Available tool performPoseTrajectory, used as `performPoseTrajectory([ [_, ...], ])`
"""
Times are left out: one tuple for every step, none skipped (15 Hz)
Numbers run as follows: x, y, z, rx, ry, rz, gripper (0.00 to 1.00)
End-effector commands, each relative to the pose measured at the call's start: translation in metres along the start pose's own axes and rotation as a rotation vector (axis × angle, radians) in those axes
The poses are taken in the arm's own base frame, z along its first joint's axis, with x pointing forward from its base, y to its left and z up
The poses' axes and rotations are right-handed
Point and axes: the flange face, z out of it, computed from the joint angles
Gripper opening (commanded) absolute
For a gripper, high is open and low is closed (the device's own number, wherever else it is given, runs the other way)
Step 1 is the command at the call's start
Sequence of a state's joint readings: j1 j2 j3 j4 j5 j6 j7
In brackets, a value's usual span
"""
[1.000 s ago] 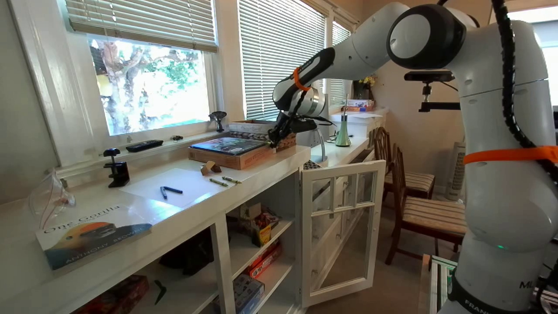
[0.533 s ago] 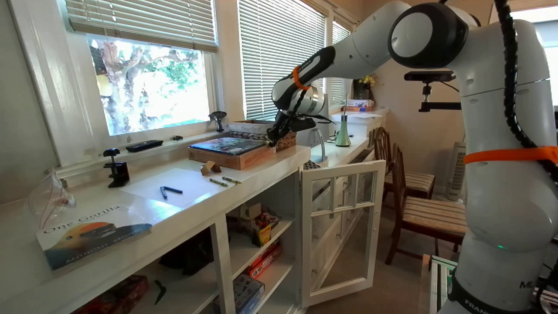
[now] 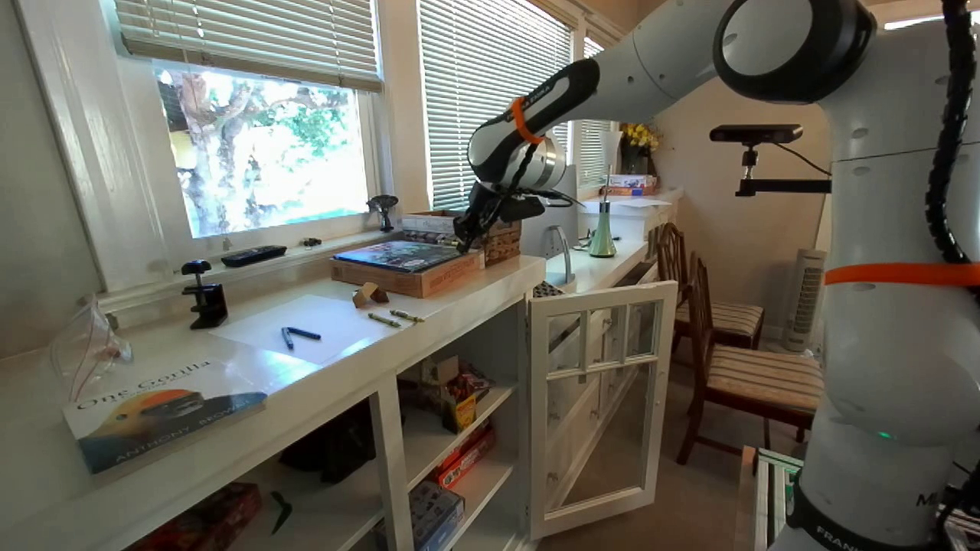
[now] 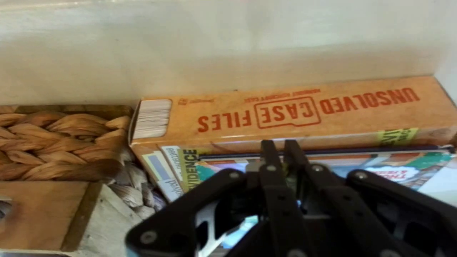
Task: Pick up the crayon from the book and put it on the counter
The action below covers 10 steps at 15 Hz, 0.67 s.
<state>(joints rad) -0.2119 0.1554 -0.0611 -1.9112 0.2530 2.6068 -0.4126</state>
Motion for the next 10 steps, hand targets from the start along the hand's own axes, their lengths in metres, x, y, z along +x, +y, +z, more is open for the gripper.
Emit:
performPoseTrajectory([
  [-0.011, -0.037, -0.015, 0.043, -0.005, -0.035, 0.03],
  [-0.012, -0.048, -0.017, 0.053, 0.001, -0.049, 0.03],
  [-0.012, -0.06, -0.018, 0.069, -0.001, -0.067, 0.03],
  [-0.014, -0.072, -0.019, 0.084, 0.002, -0.082, 0.03],
  [-0.014, -0.085, -0.02, 0.102, -0.001, -0.099, 0.03],
  [-0.014, -0.096, -0.02, 0.116, 0.001, -0.115, 0.03],
  [-0.015, -0.108, -0.021, 0.133, -0.002, -0.13, 0.03],
  [-0.016, -0.118, -0.021, 0.145, -0.002, -0.142, 0.03],
  [-0.017, -0.129, -0.021, 0.162, -0.004, -0.158, 0.03],
  [-0.018, -0.138, -0.021, 0.176, -0.005, -0.17, 0.03],
])
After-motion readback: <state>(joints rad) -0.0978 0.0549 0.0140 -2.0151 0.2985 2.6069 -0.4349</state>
